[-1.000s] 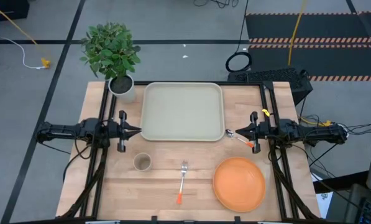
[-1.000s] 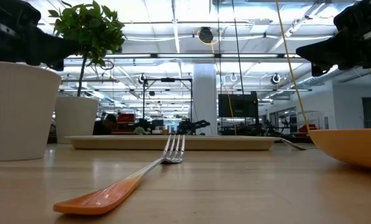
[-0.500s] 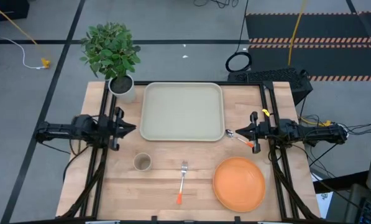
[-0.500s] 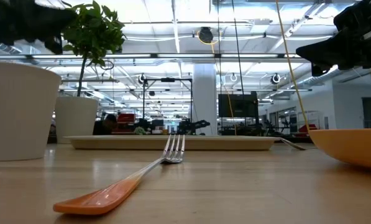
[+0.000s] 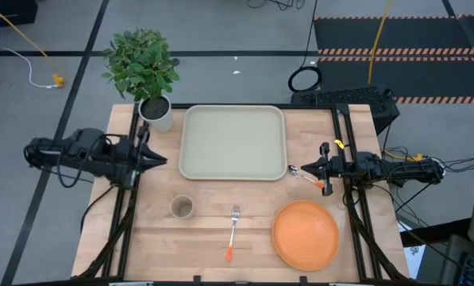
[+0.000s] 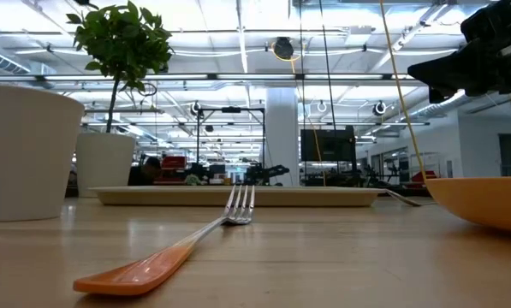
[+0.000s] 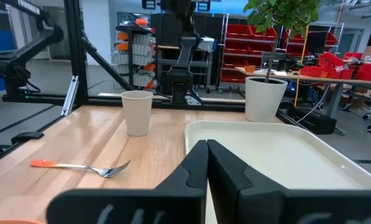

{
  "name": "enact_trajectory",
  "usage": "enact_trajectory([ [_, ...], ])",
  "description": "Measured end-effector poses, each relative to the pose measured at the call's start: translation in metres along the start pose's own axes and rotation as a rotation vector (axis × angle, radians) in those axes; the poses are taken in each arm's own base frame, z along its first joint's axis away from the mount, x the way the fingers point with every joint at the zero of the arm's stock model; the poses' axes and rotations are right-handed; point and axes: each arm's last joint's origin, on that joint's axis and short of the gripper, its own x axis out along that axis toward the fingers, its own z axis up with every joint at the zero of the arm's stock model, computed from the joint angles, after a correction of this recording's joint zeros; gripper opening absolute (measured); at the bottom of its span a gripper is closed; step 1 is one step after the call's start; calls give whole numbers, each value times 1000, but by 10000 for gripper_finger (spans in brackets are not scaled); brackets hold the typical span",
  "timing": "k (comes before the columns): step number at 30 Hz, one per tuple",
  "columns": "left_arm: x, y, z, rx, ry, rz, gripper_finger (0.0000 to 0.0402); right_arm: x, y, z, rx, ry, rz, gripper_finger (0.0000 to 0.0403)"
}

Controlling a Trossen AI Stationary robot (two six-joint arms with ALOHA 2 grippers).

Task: Pick and place plate/cup/fork/spoon on tray
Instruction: Put the brown cup on the brown tray

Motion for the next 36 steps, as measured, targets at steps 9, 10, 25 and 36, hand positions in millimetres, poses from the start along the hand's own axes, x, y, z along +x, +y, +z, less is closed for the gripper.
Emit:
enact_trajectory([
  [9,33,-15,35,71,140,-117,6,0,0,0,-1,0,0,0],
  [10,36,-17,38,71,149,-123,5,0,0,0,-1,0,0,0],
  [25,102,-64,24,65,638,-239,10,-2,-1,19,349,-196,23,0],
  [36,133,-109,-27,-12,1003,-208,108,-5,-2,32,510,-335,59,0],
])
